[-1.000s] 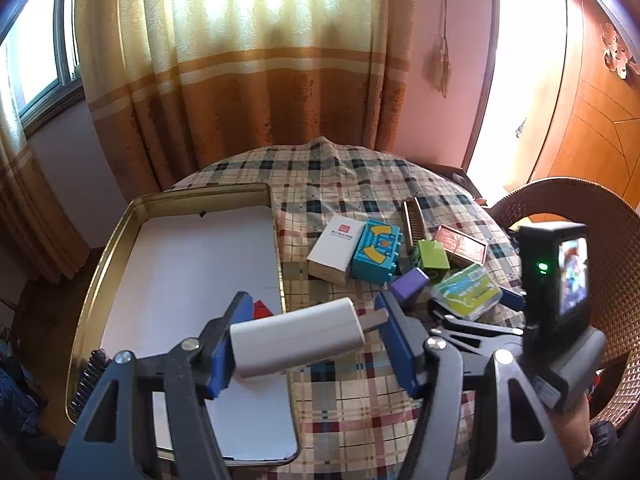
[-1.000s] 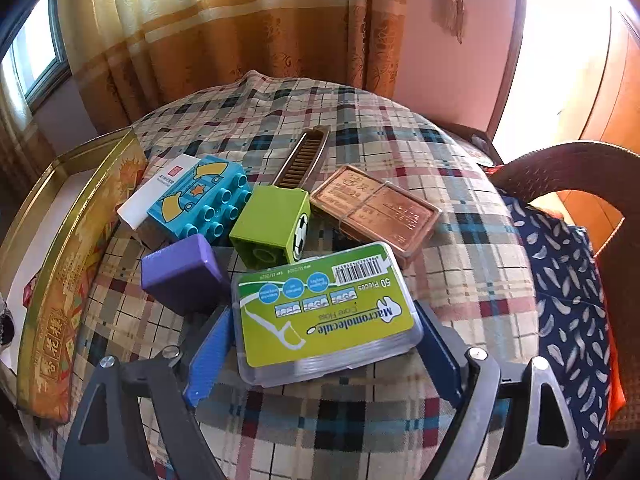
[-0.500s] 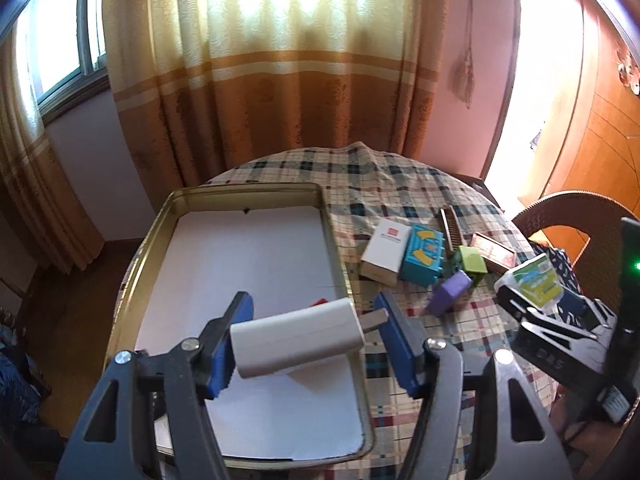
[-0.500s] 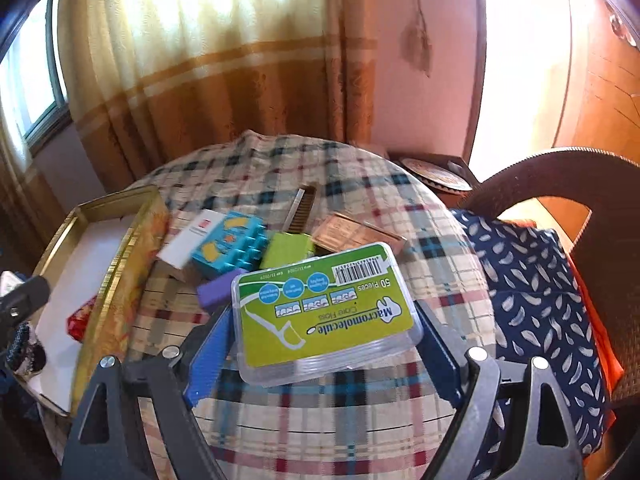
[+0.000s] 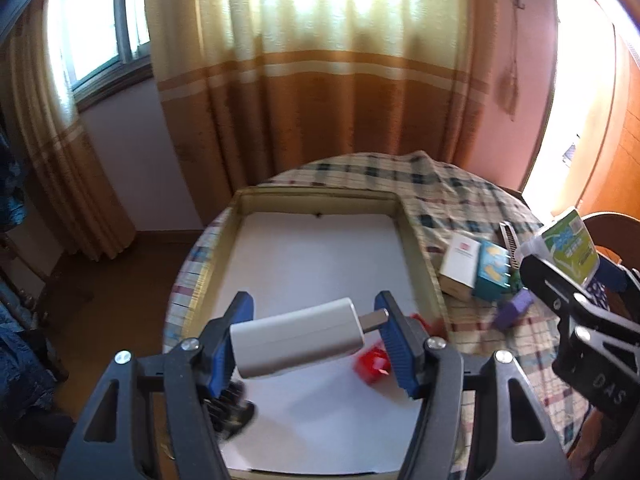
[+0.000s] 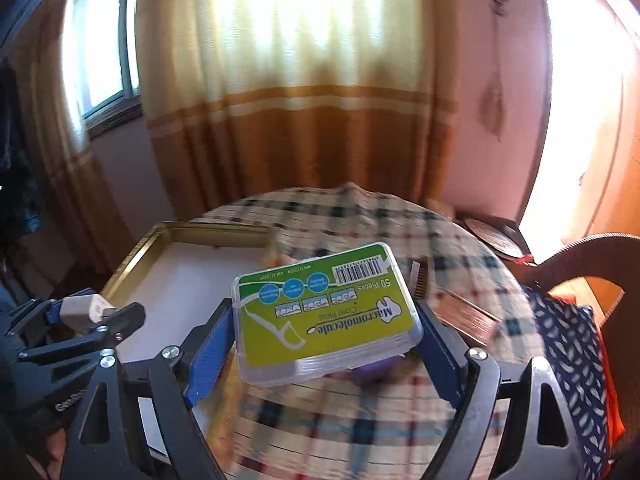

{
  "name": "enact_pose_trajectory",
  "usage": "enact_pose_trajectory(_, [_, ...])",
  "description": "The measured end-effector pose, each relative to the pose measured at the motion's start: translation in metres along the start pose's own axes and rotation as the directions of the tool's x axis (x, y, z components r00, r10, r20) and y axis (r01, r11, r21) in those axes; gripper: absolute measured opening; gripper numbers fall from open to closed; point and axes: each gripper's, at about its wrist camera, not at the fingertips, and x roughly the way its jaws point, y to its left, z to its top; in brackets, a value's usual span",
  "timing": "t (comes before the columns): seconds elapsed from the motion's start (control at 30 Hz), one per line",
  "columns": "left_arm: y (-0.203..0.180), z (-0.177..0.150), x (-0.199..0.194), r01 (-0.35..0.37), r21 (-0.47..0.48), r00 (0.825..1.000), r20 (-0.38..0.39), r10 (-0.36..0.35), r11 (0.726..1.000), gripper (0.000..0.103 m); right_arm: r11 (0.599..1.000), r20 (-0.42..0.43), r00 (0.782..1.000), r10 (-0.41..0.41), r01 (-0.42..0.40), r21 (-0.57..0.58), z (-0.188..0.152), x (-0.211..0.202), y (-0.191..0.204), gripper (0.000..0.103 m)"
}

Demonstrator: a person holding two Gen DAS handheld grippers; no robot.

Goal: Organize rigid objects
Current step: 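Carry both items over the tray and open the left tool to release the charger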

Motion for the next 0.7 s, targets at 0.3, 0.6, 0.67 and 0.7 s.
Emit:
enact_pose_trajectory(0.3, [0.036, 0.009, 0.020, -0.077, -0.045, 0.997, -0.019, 0.076, 0.996, 0.063, 0.997, -0.016, 0.998, 0.063, -0.063, -0.033, 0.015, 0.027, 0.042, 0.087])
enact_pose_trajectory(0.6, [0.048, 0.010, 0.044, -0.110, -0.058, 0.992, -0.075, 0.106, 0.992, 0.063, 0.995, -0.078, 0.993, 0.089, -0.092, -0.036, 0.023, 0.068, 0.066, 0.087])
enact_pose_trajectory(0.67, [0.049, 0.010, 0.049, -0.113, -0.062, 0.990, -0.089, 0.107, 0.992, 0.063, 0.995, -0.087, 0.992, 0.090, -0.094, -0.038, 0.024, 0.074, 0.067, 0.087])
enact_pose_trajectory(0.7, [0.049, 0.010, 0.051, -0.115, -0.060, 0.990, -0.093, 0.109, 0.991, 0.063, 0.995, -0.092, 0.992, 0.088, -0.092, -0.042, 0.024, 0.078, 0.069, 0.087])
